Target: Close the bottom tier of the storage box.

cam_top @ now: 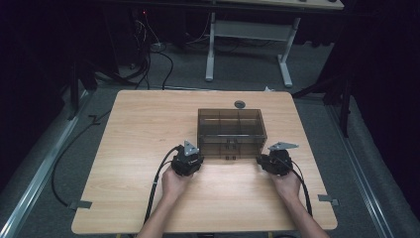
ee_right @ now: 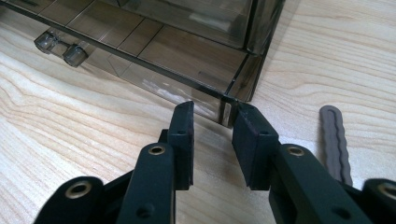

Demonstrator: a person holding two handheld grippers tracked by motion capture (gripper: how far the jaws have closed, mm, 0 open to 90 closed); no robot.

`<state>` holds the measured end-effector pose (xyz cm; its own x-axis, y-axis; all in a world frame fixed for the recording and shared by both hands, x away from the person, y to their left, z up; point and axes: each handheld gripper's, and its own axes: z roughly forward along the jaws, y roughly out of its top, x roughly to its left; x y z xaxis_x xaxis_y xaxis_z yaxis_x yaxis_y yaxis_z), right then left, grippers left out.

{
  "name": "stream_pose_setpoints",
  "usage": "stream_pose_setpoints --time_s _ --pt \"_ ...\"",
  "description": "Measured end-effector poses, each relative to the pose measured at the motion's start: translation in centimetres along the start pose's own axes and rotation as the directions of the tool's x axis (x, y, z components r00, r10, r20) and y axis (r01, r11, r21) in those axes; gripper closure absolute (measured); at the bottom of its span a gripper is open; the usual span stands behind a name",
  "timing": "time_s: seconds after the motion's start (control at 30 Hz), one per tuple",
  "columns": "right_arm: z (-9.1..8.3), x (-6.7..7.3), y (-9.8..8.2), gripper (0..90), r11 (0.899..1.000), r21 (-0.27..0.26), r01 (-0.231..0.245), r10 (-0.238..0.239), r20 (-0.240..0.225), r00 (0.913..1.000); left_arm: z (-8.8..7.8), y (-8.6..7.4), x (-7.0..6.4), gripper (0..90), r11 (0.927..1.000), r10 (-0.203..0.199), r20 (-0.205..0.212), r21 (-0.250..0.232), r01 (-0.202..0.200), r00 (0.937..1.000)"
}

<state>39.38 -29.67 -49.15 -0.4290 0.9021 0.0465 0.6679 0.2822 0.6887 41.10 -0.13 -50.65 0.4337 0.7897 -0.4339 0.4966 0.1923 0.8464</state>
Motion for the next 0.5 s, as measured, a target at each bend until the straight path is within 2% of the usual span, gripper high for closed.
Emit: stream_pose_setpoints --time_s 0.5 --pt "-0.32 0.04 -0.48 71.6 1.0 -0.001 0.002 -0.002 -0.005 1.0 -0.43 -0.14 -0.18 75.4 0.9998 0.009 0.002 0.018 -0.009 1.0"
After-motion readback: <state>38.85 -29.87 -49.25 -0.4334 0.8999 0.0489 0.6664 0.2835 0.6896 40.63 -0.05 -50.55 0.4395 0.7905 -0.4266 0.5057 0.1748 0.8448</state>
